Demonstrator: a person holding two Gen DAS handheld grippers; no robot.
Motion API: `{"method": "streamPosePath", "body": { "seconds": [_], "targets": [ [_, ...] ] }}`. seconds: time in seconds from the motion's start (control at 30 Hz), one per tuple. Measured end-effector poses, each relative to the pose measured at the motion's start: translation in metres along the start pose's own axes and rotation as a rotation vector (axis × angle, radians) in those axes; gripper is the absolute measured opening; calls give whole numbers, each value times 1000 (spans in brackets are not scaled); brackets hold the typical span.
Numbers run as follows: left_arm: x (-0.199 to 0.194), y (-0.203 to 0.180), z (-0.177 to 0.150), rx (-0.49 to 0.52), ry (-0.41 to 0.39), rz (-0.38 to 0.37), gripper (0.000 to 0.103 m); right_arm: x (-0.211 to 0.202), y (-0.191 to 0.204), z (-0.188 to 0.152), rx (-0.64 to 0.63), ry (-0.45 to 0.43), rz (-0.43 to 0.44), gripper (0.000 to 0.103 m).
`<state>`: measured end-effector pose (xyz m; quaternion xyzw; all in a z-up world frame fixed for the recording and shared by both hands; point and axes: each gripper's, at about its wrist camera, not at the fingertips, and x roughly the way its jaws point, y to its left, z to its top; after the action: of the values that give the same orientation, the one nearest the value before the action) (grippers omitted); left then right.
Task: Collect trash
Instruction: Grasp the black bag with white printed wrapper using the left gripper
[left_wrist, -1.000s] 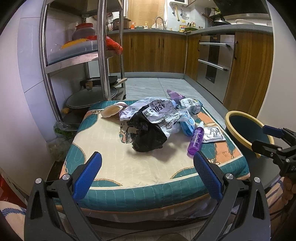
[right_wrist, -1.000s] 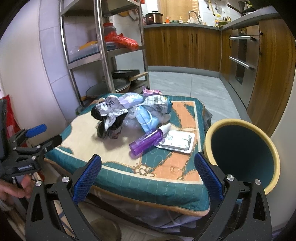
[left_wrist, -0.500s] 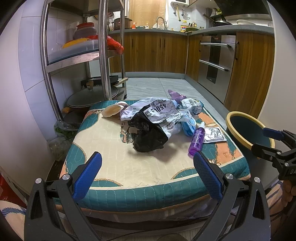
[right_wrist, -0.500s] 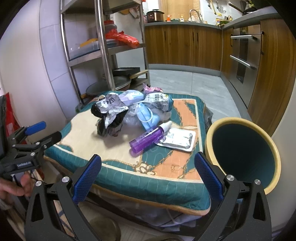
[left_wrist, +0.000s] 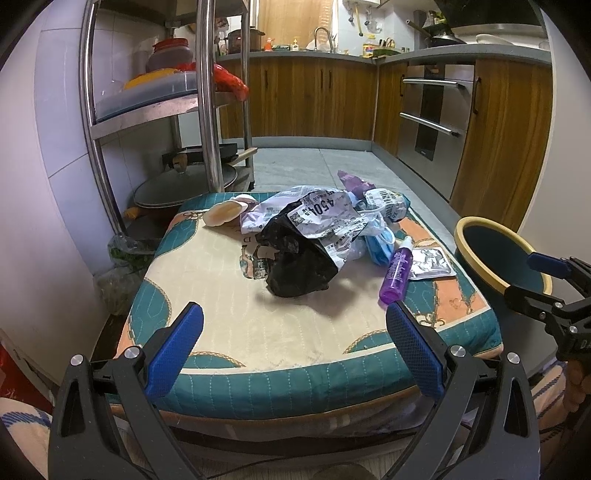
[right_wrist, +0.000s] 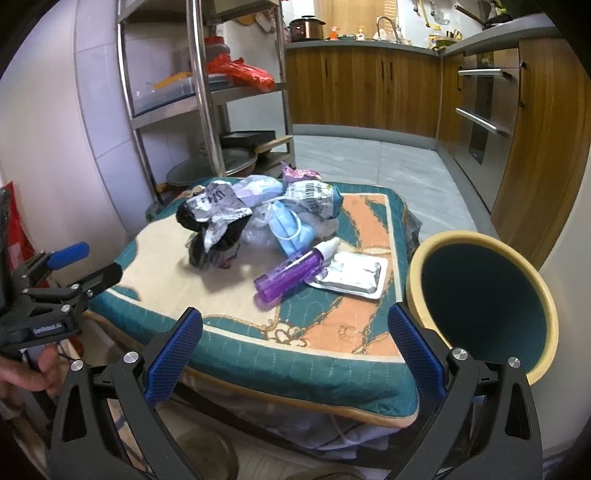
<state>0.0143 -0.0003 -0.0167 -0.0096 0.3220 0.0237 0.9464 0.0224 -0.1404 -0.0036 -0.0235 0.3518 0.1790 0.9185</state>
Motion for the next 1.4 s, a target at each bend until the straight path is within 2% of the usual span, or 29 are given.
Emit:
{"method": "streamPosePath", "body": {
  "seconds": [0.13,0.27,0.53,0.77,0.93,1.1,1.2,1.23,1.27,1.4],
  "targets": [
    [5,0,3,-1,18,5,98,5,-2,0,18,25,-7,99],
    [15,0,9,4,32,7,98,11,-6,1,52,76,31,99],
    [47,1,28,-13,71,-28,97,23,-19,14,102,121,38,99],
    [76,-23,40,62,47,-25,96,35,-37,20,172,137,35,99],
    [103,-41,37,137,62,44,77,41,-42,13,198,165,31,99],
    [126,-49,31,173,99,62,68,47,-43,11,205,178,37,99],
    [131,-49,30,178,109,51,55,52,-44,11,220,188,49,99],
    [131,-48,31,178,108,47,48,54,-44,11,224,191,52,99],
    [130,-46,30,174,105,40,34,58,-45,12,234,196,57,99],
    [125,-37,32,155,97,15,23,70,-45,14,271,207,76,99]
  ]
}}
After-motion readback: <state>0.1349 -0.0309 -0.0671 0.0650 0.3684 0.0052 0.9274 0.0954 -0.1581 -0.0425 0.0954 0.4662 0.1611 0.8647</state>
